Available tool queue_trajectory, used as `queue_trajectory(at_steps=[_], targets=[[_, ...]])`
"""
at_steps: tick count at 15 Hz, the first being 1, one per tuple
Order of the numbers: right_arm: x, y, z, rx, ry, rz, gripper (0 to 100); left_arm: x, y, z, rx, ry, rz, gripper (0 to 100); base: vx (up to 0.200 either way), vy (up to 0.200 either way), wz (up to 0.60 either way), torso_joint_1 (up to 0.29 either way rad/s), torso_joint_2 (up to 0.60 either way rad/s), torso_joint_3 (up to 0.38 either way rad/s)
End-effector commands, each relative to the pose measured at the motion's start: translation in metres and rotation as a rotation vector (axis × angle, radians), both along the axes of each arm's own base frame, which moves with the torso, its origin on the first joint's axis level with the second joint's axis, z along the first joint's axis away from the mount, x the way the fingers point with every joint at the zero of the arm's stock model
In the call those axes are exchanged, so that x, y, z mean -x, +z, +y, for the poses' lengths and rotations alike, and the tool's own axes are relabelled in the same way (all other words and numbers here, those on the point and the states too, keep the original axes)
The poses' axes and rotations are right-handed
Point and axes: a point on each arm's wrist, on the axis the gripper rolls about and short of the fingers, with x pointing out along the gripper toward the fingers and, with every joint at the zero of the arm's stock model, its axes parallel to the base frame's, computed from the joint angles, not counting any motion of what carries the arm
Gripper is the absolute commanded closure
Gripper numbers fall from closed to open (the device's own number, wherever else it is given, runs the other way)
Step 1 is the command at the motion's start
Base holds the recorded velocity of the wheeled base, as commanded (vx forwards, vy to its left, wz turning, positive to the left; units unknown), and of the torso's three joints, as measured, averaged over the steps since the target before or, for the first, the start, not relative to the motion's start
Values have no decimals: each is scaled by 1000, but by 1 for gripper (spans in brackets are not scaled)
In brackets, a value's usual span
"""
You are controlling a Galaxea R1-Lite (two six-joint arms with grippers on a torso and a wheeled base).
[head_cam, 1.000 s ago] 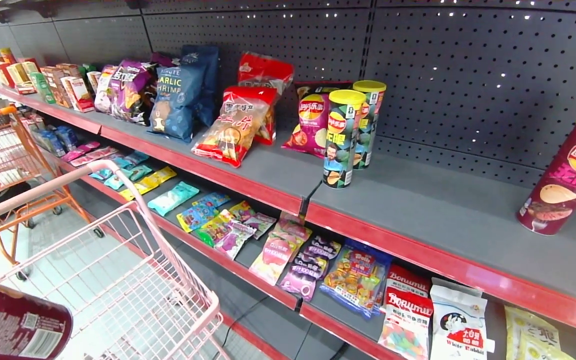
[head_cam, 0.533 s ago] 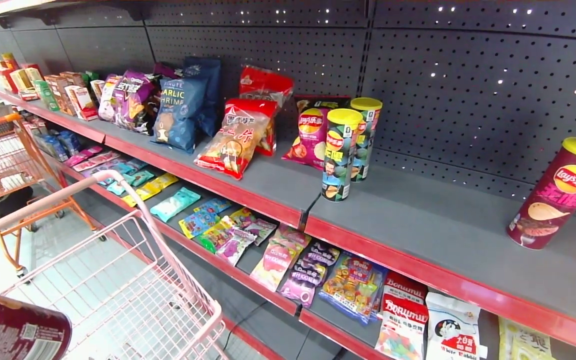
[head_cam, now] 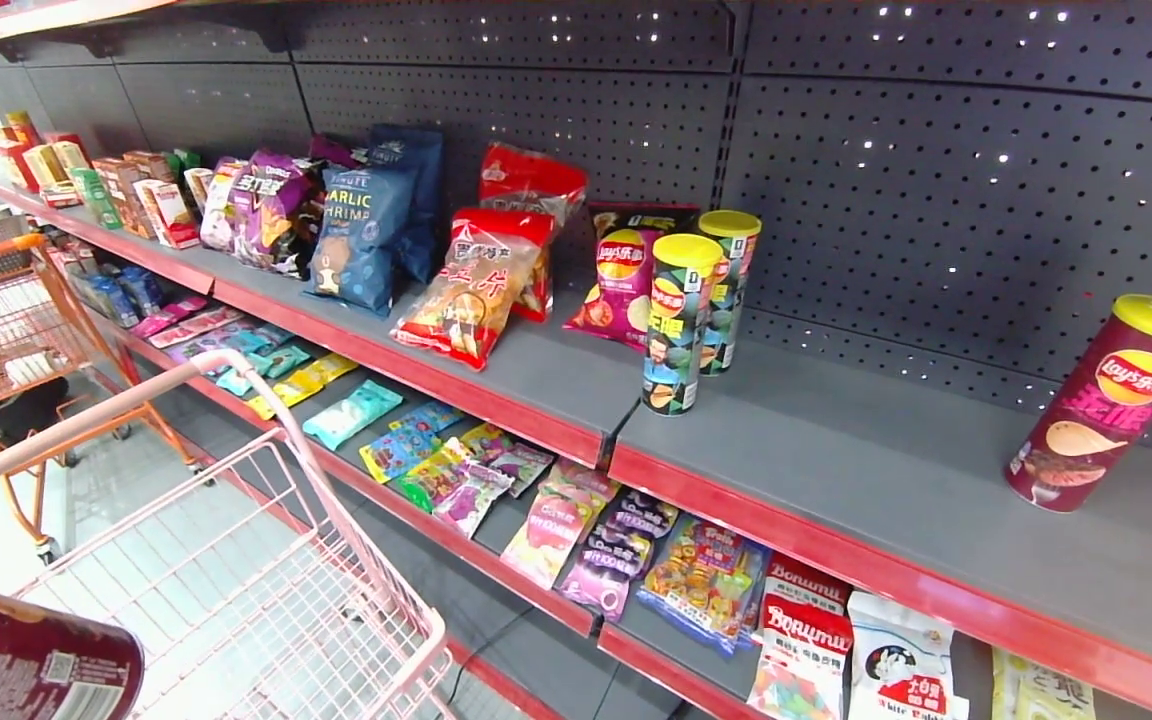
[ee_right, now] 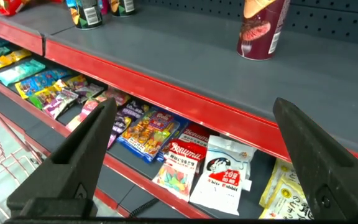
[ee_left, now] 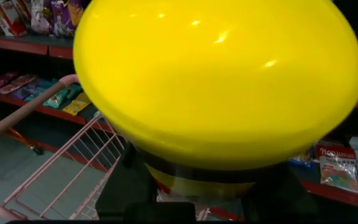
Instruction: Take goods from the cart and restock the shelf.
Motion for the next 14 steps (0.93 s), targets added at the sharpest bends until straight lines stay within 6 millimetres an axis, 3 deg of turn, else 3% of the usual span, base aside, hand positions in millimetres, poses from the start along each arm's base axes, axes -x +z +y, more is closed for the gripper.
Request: queue_trajectory(at_steps=[1, 3, 14], targets=[[0, 0, 0, -1, 0, 0, 0, -1, 0, 0, 0, 1, 3, 100, 0, 0, 0, 0, 0, 0], [0, 0, 0, -1, 0, 0, 0, -1, 0, 0, 0, 1, 1, 100, 0, 0, 0, 0, 0, 0], [0, 0, 0, -3, 0, 0, 0, 0, 0, 0, -19, -1, -5, 100, 0, 0, -600, 2, -1, 2]])
